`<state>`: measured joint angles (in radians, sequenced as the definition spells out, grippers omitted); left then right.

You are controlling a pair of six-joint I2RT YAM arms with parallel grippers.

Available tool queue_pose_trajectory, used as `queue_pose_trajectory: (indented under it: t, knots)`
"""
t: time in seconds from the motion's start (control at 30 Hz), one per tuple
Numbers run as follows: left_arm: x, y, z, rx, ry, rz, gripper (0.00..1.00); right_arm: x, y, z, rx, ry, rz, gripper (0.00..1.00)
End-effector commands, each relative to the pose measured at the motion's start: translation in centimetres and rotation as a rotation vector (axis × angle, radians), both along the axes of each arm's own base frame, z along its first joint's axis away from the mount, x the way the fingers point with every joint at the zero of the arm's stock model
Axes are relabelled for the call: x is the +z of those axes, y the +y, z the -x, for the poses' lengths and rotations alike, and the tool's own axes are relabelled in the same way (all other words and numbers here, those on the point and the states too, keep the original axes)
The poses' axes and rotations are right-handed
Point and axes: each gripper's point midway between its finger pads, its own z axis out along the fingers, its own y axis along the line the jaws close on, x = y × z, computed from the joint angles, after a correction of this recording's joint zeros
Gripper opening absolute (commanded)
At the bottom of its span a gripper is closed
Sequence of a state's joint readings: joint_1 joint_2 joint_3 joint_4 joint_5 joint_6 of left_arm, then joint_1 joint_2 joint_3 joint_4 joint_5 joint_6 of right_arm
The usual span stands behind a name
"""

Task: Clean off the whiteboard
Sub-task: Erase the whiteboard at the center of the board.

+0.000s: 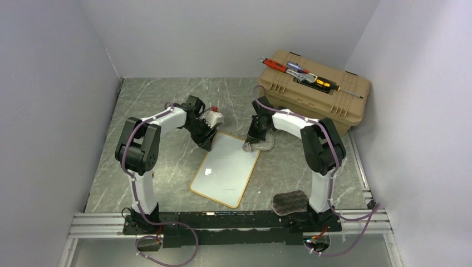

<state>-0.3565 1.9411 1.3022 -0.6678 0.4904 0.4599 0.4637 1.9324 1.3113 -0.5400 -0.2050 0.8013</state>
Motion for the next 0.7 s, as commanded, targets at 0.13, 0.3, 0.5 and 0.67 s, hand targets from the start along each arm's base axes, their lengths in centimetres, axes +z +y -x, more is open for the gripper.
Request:
queue_pose_trajectory:
  t: [0.13,0.3,0.5,0.67]
  knots:
    - [-5.0,0.9,2.5,-0.085,0.071,-0.151,0.53,-2.3,0.0,-3.1,-0.244,-0.103,-0.033,0.00]
    - [-6.6,1.5,3.0,-0.115,0.057,-0.256,0.45,-2.6,1.2,-2.6,-0.310,-0.124,-0.032,0.00]
    - [-8.1,2.2,3.9,-0.139,0.093,-0.310,0.34,-4.0,2.0,-1.7,-0.390,-0.134,-0.028,0.00]
    - [-8.5,2.4,4.9,-0.163,0.083,-0.324,0.31,-6.3,4.4,-1.9,-0.428,-0.066,-0.089,0.00]
